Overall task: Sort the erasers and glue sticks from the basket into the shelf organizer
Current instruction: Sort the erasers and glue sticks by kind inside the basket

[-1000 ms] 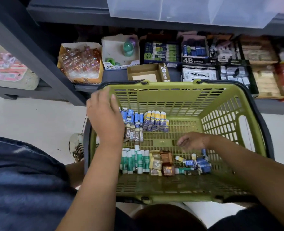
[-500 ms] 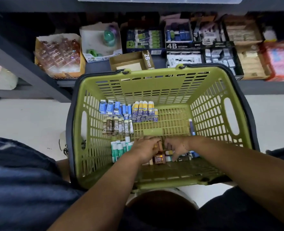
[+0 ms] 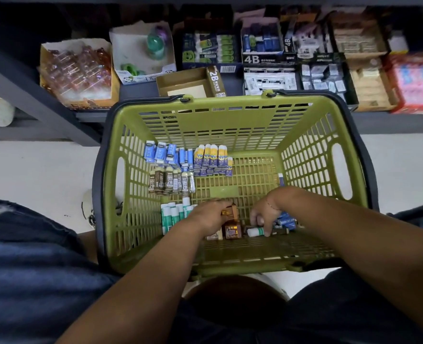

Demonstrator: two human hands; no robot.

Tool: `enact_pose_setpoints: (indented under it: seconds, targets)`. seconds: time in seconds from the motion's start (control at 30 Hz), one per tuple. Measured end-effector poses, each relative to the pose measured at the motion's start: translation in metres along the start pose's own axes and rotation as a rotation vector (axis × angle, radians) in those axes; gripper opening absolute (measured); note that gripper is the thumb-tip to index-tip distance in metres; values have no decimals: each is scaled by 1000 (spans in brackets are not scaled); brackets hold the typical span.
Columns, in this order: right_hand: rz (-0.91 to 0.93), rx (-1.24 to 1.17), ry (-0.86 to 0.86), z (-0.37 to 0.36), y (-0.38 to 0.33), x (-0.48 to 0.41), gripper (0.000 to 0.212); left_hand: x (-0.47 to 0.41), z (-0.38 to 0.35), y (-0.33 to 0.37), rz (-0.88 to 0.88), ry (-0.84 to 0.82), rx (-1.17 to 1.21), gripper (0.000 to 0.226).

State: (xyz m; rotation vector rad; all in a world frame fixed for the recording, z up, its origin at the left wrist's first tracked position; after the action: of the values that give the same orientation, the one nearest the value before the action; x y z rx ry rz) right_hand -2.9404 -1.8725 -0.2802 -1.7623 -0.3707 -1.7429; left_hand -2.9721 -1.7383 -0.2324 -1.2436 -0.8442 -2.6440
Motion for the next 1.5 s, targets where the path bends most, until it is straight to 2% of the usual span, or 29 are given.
enact_pose_setpoints:
  seconds: [0.17,0.27,0.33,0.53,0.67,0.77,0.83,0.9,0.97,1.07,1.13,1.2,1.27,1.37,1.5]
  targets:
    - [-39,105,-71,-3,-2,-4,60,-3,-2,-2,19,-6,20,50]
    - [-50,128,-57,-5,-5,-5,64,-4,-2,-2,24,-14,6,49]
    - [-32,88,-27,-8,-4,-7,60,-5,-3,-1,18,-19,6,49]
    - [49,-210,-22,-13,8,0,37,-4,-3,-1,17,-31,20,50]
    - [62,-588,-10,-15,16,7,40,1,11,11,-8,74,30,61]
    - [152,-884,-18,-12,18,14,29,5,24,20,-45,187,155,60]
    - [219,-1060,33,-2,16,25,40,7,32,23,-40,241,321,52]
    - [298,-1228,114,14,13,36,41,8,35,22,7,228,588,42]
    - [387,-1361,215,35,6,45,37,9,29,24,84,133,916,39]
    - [371,-1307,404,57,-4,49,39,11,23,26,177,64,1206,33]
    - [270,-1115,556,67,-12,49,41,11,26,21,212,132,1263,27]
    - [244,-995,638,72,-21,48,49,13,30,11,246,216,1279,18]
    - [302,-1014,634,72,-28,44,47,15,33,2,258,242,1267,14]
    - [389,-1114,551,64,-32,42,19,19,35,-6,259,198,1168,37]
    - [422,-1176,510,62,-37,42,11,25,40,-31,305,119,1044,39]
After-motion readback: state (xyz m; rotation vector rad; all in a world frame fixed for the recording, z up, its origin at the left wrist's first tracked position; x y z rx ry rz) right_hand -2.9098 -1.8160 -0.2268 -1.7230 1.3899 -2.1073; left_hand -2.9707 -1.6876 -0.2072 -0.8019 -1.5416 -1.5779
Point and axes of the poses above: each hand's wrist, its own x-axis away from the middle knuckle, its own z-axis out of the back of the hand, y = z × x, the point moved 8 cm from there along -x, towards the middle knuckle, and after that the axes turned 4 degrees about z, right-handed, at the moved point
